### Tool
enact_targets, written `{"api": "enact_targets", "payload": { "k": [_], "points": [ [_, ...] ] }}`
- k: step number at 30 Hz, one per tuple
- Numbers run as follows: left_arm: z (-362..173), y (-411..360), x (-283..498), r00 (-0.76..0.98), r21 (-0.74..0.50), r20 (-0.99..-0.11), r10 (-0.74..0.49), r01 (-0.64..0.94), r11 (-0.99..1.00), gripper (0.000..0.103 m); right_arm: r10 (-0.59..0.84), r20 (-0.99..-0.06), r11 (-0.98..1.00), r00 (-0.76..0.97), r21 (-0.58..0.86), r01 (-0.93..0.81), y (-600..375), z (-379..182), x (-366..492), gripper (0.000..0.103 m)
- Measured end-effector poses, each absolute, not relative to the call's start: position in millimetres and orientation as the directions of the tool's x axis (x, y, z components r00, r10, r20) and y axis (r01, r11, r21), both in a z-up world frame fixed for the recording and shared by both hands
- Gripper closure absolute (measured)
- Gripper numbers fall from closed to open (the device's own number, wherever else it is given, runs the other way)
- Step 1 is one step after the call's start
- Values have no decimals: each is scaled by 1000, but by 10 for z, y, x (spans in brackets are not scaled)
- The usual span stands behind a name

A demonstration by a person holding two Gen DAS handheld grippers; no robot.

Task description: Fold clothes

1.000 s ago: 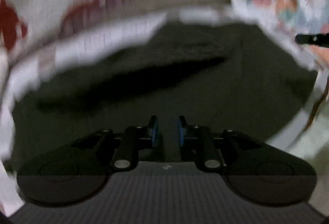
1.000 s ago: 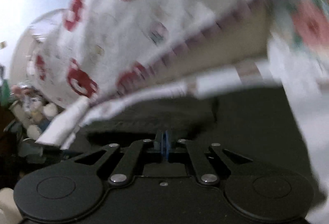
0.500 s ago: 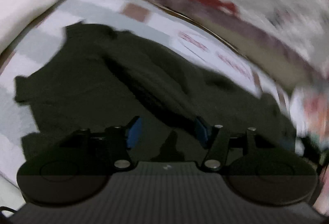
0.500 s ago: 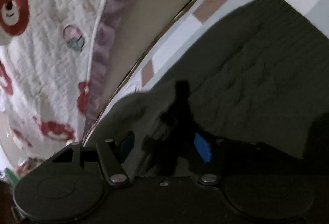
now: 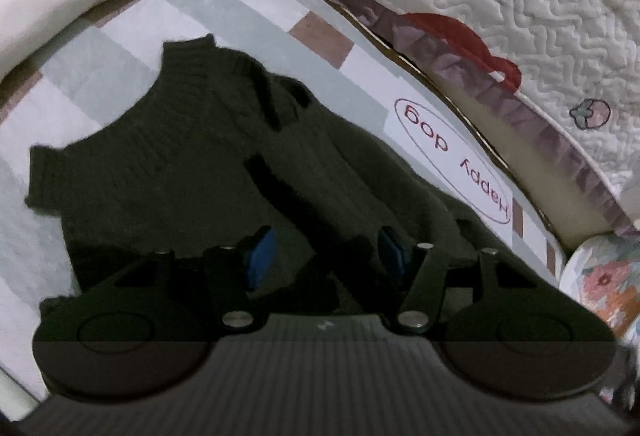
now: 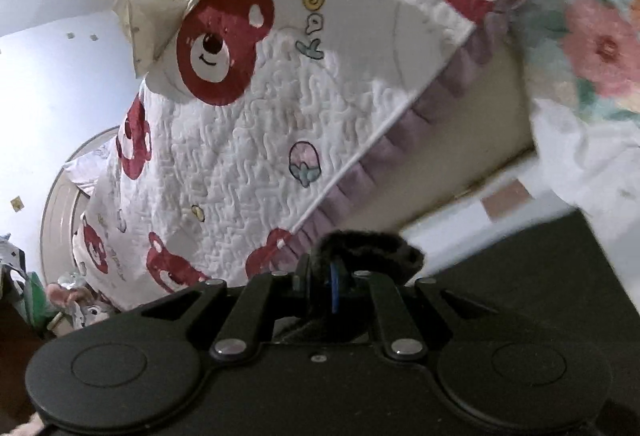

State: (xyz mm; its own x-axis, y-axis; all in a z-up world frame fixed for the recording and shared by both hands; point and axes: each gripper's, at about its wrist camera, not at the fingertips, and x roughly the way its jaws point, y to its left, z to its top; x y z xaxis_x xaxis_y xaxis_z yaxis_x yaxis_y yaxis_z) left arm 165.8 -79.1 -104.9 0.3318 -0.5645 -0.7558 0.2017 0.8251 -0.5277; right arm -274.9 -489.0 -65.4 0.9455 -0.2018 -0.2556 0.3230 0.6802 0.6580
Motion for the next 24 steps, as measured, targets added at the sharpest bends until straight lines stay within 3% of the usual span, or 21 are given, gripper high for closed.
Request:
{"api": "enact_targets", "payload": {
  "k": [1,7,11,13,15,18,20,22,24],
  "points": [
    [-1094,-762,1665,332,-543,-749,-573,186,819,47,-207,-269,671,941,661,337,-4822,-648,-2889,91],
    [-1336,-655,1715,322,-605,-728,-605,113,788,47,-107,-584,496,805,670,552,-4472,-1443,-3181,91],
    [-1310,-663,1722,338,-597,-713,-614,166,785,47,-171,-664,444,728,608,659,-4600,-1464,-3205,86],
    [-1258,-659,1697,352,-585,-698,-623,221,780,45,-272,-697,481,664,499,721,-4707,-1232,-3150,80],
    [-1215,-647,1654,365,-562,-691,-624,271,781,44,-339,-695,541,634,408,736,-4774,-1012,-3056,76],
    [-1209,-620,1577,350,-568,-670,-655,326,756,44,-312,-655,674,688,358,646,-4815,-708,-2703,75],
    [-1239,-621,1526,302,-609,-647,-700,346,713,44,-213,-625,797,751,333,504,-4685,-550,-2269,57],
    [-1268,-617,1473,274,-650,-621,-734,344,678,45,-115,-579,884,807,311,349,-4466,-422,-1823,46],
    [-1300,-604,1429,251,-674,-605,-756,343,654,45,11,-548,919,837,336,207,-4243,-386,-1401,45]
  ]
}}
